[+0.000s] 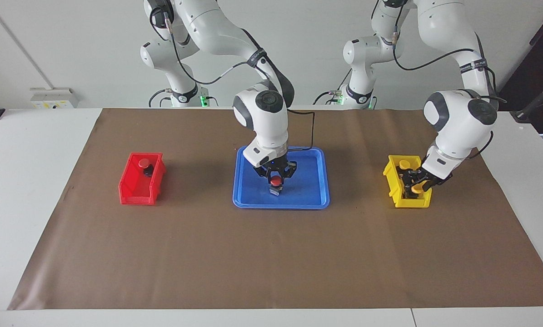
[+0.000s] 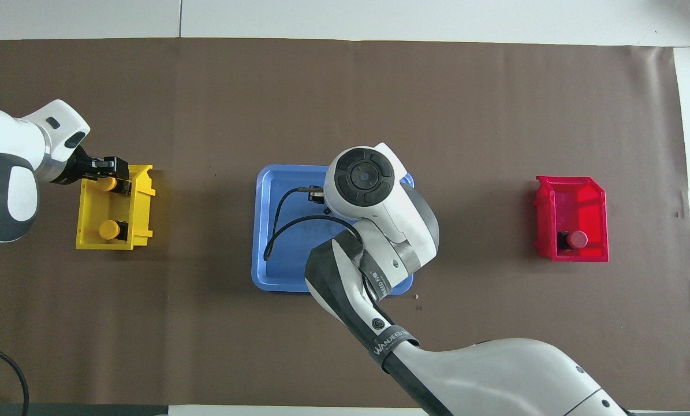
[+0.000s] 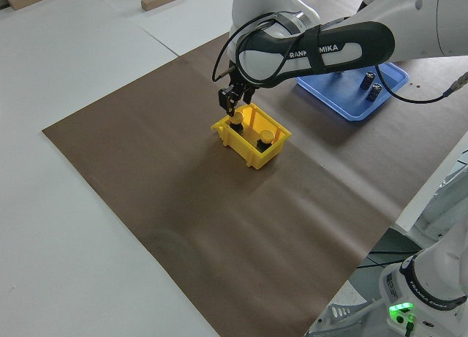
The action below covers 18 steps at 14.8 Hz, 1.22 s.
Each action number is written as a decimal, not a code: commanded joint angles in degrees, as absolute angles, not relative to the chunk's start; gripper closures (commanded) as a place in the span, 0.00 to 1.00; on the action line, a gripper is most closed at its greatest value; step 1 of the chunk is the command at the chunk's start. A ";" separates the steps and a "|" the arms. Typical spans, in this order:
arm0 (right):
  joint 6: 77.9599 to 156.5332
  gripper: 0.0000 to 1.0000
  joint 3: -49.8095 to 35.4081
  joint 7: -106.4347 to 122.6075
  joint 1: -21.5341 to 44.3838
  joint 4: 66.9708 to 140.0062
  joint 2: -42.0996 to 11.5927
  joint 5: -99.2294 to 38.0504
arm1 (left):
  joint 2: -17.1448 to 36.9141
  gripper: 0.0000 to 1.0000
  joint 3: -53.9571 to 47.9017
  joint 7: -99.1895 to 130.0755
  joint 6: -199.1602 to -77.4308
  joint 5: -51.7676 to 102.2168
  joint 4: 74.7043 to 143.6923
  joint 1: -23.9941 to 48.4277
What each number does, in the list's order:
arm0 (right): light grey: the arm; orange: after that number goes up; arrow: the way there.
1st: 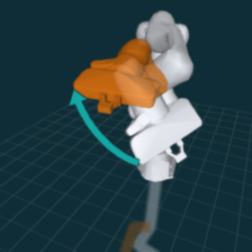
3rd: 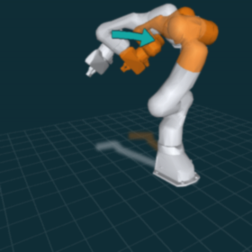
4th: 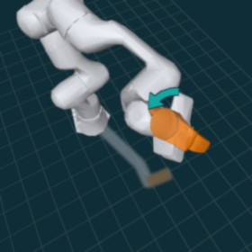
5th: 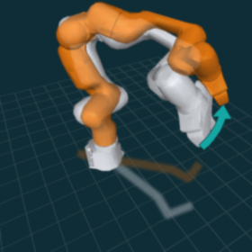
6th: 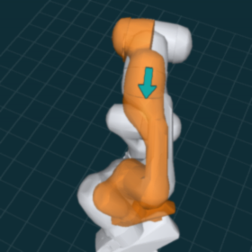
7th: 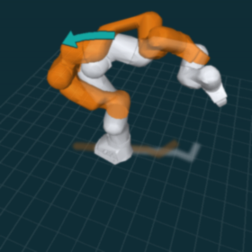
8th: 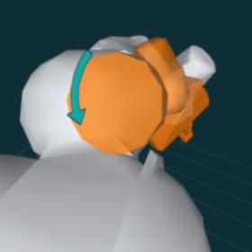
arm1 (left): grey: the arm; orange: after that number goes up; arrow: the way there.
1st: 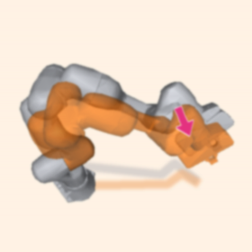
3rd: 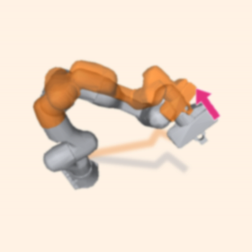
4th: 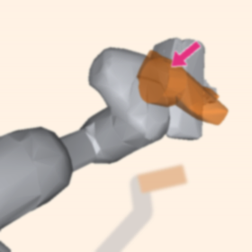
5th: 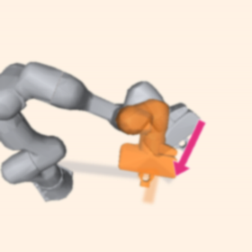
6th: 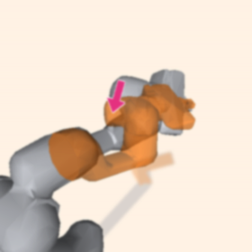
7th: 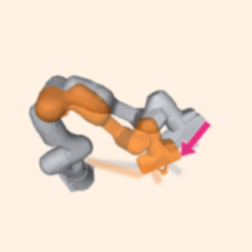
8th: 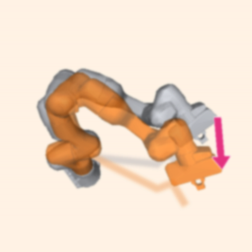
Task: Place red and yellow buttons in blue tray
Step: 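Drop the red button in the tray while the left gripper grasps yellow, then carry the yellow button into the tray with the left gripper and release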
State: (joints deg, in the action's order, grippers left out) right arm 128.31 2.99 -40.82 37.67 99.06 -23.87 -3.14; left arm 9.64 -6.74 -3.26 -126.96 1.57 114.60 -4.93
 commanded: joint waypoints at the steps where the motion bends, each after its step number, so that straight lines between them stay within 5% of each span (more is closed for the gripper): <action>1: 127.46 0.00 3.43 -41.57 38.14 97.93 -22.85 -1.77 | 8.96 0.34 -6.68 -3.34 -128.50 2.11 115.75 -5.27; 5: 115.95 0.00 3.60 -35.46 30.08 94.56 -16.38 1.94 | 8.61 0.34 -6.59 -3.34 -129.02 2.11 117.16 -5.89; 10: 108.64 0.00 3.52 -11.57 13.31 111.84 3.21 -0.60 | 8.35 0.35 -6.59 -3.25 -132.09 2.11 119.88 -6.42; 11: 108.20 0.00 3.60 -5.60 8.92 115.54 6.73 -3.05 | 8.70 0.55 -6.59 -3.08 -132.71 2.11 120.06 -6.33; 12: 107.76 0.00 3.60 0.03 6.27 117.58 8.16 -3.34 | 8.79 0.86 -6.59 -3.25 -132.80 2.11 119.88 -6.42; 13: 108.71 0.00 3.69 3.22 4.33 119.25 8.70 -3.34 | 8.96 0.98 -6.59 -3.43 -132.45 2.11 119.19 -6.59; 18: 116.52 0.21 3.69 11.50 -1.84 126.55 9.23 -3.34 | 9.49 0.99 -6.59 -2.64 -107.82 2.11 100.60 -5.72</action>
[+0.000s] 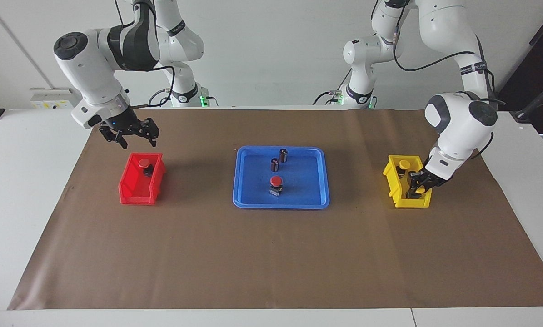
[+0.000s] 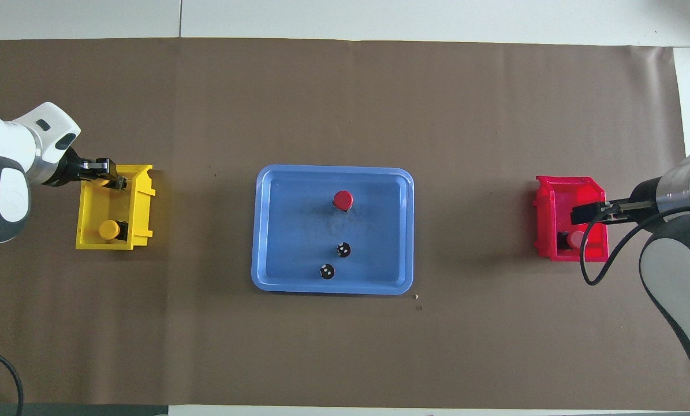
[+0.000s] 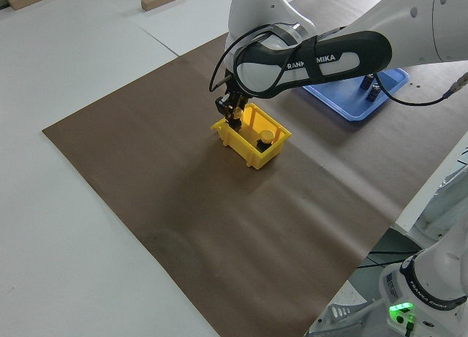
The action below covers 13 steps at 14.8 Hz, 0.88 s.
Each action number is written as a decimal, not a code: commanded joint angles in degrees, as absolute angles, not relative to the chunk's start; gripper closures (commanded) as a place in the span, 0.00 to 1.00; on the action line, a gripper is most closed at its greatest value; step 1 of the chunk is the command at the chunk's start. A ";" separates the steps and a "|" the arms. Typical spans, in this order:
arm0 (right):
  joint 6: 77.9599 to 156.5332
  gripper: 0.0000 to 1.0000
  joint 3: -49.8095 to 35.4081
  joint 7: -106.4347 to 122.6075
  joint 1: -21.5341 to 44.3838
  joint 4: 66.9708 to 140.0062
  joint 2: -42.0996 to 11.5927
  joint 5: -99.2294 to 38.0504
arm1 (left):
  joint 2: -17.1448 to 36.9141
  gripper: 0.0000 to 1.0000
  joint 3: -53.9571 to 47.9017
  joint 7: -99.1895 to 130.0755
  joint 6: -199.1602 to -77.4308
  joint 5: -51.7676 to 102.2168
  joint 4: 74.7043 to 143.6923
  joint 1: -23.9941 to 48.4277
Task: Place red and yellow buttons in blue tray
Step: 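Carry the yellow button into the tray with the left gripper and release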
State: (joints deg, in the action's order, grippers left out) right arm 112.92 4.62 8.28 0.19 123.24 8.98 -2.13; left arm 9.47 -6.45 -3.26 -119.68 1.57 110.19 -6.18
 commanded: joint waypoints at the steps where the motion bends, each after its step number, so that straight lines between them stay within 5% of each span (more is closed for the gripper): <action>1: 118.81 0.26 3.69 12.73 -2.19 128.30 9.32 -3.34 | 9.67 0.99 -6.77 0.41 -105.23 2.11 97.94 -4.23; 8: 127.61 0.29 3.69 16.52 -5.01 133.59 7.03 -3.34 | 10.10 0.98 -6.86 36.62 -119.43 1.67 105.03 22.02; 13: 130.60 0.33 3.69 16.44 -4.92 135.70 5.89 -3.34 | 14.67 0.98 -6.77 46.49 -126.73 1.41 107.31 30.23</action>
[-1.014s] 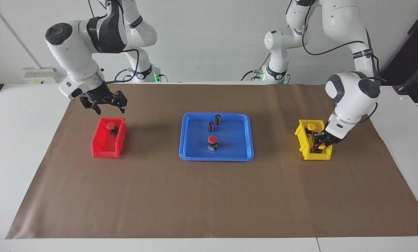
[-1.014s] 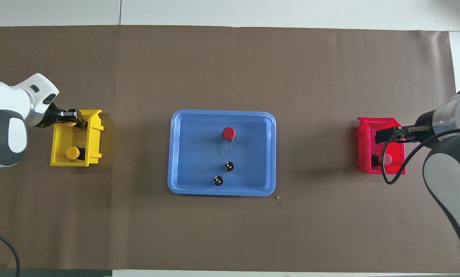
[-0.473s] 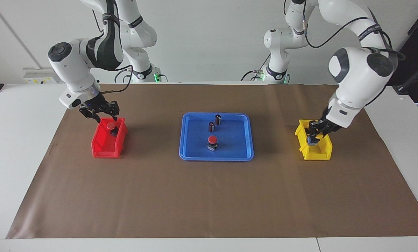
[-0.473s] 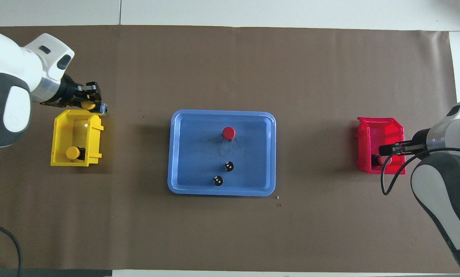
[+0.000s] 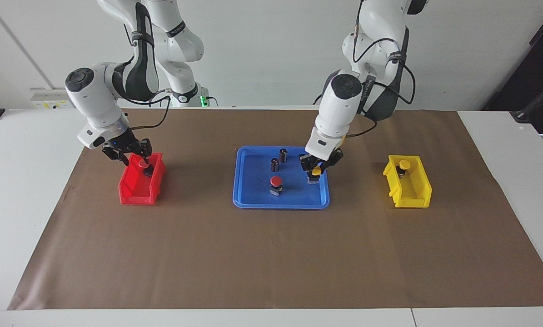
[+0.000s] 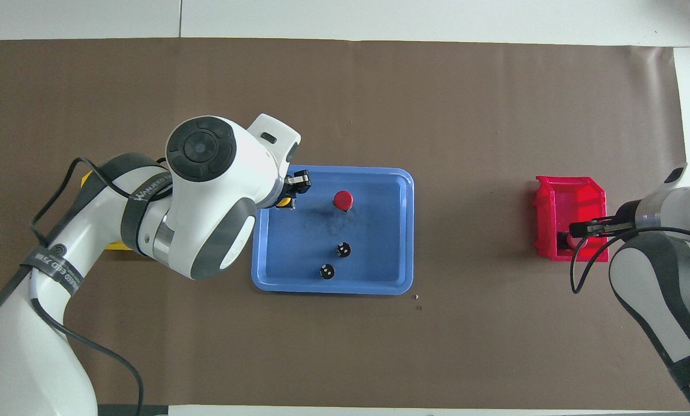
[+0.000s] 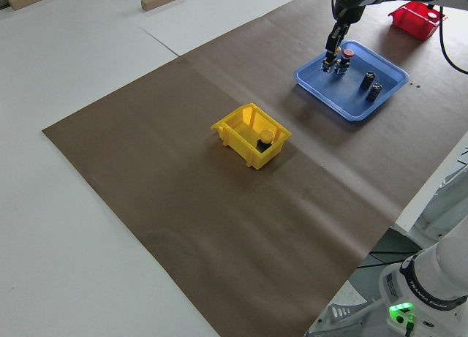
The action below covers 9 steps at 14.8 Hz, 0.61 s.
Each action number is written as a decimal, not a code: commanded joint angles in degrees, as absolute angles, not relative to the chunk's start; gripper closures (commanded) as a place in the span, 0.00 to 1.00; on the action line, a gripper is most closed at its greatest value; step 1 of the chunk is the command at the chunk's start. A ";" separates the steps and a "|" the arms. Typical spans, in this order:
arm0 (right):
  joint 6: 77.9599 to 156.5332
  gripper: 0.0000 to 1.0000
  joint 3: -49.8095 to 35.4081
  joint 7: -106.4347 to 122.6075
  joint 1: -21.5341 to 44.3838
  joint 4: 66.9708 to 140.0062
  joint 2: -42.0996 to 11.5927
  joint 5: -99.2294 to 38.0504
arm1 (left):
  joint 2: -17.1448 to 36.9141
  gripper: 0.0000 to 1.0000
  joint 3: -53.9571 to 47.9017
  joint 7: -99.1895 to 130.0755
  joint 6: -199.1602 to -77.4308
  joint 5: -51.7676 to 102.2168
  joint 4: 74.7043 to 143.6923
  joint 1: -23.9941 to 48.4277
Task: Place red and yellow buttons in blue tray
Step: 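Carry the yellow button into the tray with the left gripper and release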
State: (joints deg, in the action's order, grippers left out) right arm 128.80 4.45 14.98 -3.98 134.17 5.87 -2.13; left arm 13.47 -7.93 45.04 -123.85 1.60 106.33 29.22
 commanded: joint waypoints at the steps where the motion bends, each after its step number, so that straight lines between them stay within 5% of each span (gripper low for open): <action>1: 130.69 0.34 3.60 16.17 -4.66 135.79 5.89 -3.34 | 15.81 0.98 -6.77 46.58 -127.35 1.41 107.05 30.41; 5: 132.62 0.37 3.69 16.35 -4.48 137.45 6.24 -3.34 | 18.72 0.93 -6.77 49.83 -130.25 -3.60 106.96 30.76; 6: 132.71 0.37 3.69 16.52 -4.74 137.63 5.98 -3.34 | 18.72 0.68 -6.85 49.75 -130.17 -3.69 106.88 30.67; 7: 132.80 0.37 3.69 16.78 -5.09 137.81 5.80 -3.34 | 18.72 0.24 -6.86 50.01 -129.56 -3.69 106.61 31.02; 9: 132.63 0.39 3.69 16.96 -5.01 137.99 5.89 -3.34 | 17.76 0.01 -6.85 49.75 -126.59 -3.69 105.91 31.81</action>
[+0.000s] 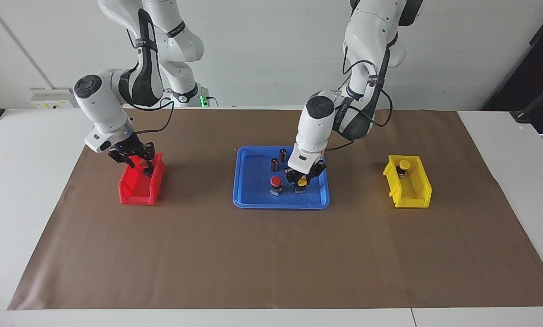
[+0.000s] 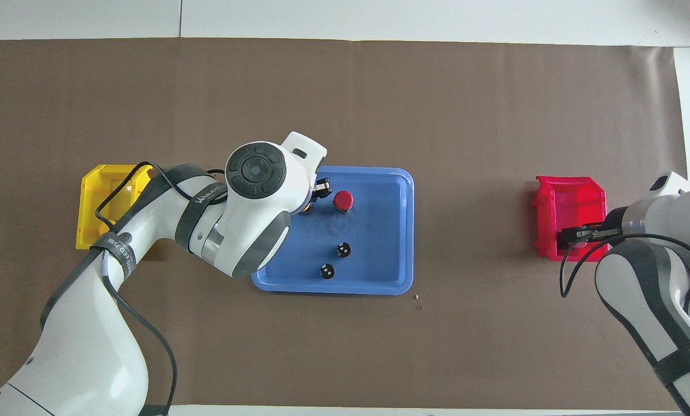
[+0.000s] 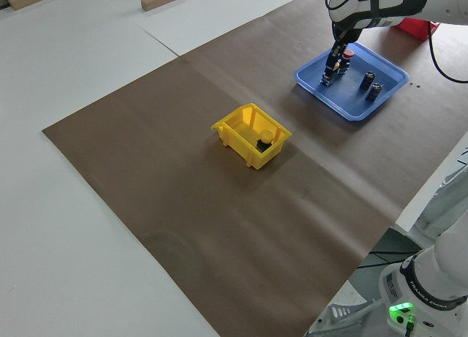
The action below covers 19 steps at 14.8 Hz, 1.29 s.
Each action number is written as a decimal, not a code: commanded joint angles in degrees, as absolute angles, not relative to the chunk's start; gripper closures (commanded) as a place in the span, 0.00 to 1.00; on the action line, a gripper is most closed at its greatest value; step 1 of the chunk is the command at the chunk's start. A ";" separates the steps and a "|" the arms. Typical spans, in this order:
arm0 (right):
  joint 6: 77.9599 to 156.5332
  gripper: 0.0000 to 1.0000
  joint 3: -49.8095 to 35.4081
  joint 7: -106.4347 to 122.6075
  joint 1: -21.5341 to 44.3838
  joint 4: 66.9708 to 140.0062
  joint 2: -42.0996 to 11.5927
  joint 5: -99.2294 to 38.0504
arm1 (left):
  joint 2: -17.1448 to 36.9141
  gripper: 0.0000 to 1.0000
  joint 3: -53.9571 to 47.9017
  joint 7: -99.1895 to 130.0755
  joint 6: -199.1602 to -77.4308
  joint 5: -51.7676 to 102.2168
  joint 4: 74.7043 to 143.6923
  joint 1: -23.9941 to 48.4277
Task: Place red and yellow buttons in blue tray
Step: 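Carry the yellow button into the tray with the left gripper and release, then grasp another red button and place it in the tray with the right gripper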
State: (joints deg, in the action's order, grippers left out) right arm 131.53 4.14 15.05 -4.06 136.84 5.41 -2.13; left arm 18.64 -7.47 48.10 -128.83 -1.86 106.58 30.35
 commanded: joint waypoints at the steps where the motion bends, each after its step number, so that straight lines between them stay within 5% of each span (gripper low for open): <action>1: 132.63 0.39 3.69 16.61 -4.84 138.25 5.98 -3.34 | 16.19 0.00 -6.86 49.22 -122.39 -3.69 104.43 31.47; 7: 134.74 0.46 3.69 16.79 -4.57 140.62 6.59 -3.34 | 8.71 0.00 -6.50 28.43 -104.87 -3.69 99.93 21.21; 11: 133.69 0.75 3.69 17.40 -4.57 139.75 6.42 -3.25 | 4.32 0.00 -6.50 11.04 -100.82 -3.43 100.55 9.09; 16: 106.67 0.75 3.08 17.86 -3.17 112.21 -1.12 -2.99 | -0.87 0.03 -6.42 1.58 -113.70 -3.25 114.40 -2.10; 19: 98.01 0.75 2.99 3.40 5.50 99.17 -6.32 -3.08 | -1.06 0.15 -6.42 1.50 -117.24 -3.25 118.64 -3.86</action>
State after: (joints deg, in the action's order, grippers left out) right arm 102.66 3.38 11.92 0.07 109.24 0.39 -2.28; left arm 1.67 -5.75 1.50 -113.93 -2.76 113.45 -2.57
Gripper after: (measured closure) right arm 0.590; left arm 0.110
